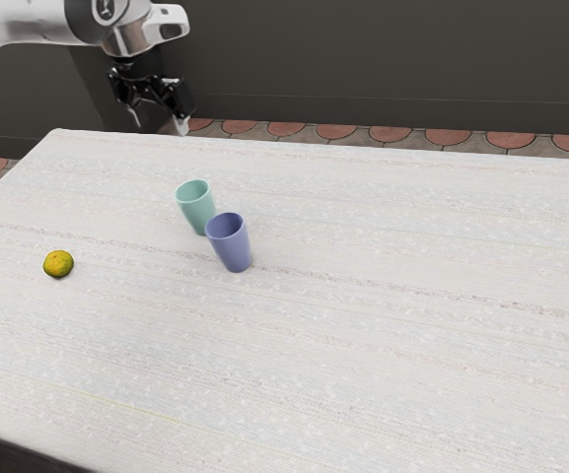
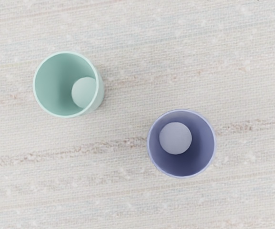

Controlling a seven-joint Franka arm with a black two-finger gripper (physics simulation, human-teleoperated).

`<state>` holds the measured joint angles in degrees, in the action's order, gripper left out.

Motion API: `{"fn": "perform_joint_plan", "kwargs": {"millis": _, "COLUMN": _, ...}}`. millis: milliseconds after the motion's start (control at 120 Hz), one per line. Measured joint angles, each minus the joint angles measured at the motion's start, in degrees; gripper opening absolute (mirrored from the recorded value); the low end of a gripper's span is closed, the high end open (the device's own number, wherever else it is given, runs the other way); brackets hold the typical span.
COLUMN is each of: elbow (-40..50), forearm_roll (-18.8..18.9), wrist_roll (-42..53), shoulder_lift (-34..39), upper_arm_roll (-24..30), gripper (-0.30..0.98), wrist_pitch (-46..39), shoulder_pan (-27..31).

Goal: Place the right cup onto the left cup

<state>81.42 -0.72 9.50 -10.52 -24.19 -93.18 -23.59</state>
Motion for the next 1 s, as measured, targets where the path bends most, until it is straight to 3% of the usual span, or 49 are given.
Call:
{"fn": "perform_joint_plan", "kwargs": {"millis": 225, "elbow": 4.31, "forearm_roll": -0.92, "wrist_roll": -0.71, "shoulder_lift": -1.03, "upper_arm_roll": 0.24, "gripper": 0.67, "wrist_pitch": -3.94, "shoulder_pan": -1.59}}
{"fn": "perform_joint_plan", "kwargs": {"millis": 442, "elbow": 5.27, "forearm_roll": -4.0, "wrist_roll": -7.47, "shoulder_lift": -8.97, "upper_arm_roll": 0.63, "gripper": 0.67, "wrist_pitch": -9.23, "shoulder_pan": -1.83}}
{"fn": "perform_joint_plan", "kwargs": {"millis": 708, "elbow": 16.07, "forearm_roll": -7.7, "wrist_roll": -16.9, "shoulder_lift": -8.77, "upper_arm_roll": 1.97, "gripper": 0.67, "wrist_pitch": -18.43, "shoulder_pan": -2.18}}
{"fn": "perform_joint_plan", "kwargs": {"millis": 1000, "elbow": 19.13, "forearm_roll": -8.35, "wrist_roll": -23.47, "shoulder_lift": -9.57, "upper_arm_roll": 2.98, "gripper": 0.66, "wrist_pitch": -25.93, "shoulder_pan": -2.22}}
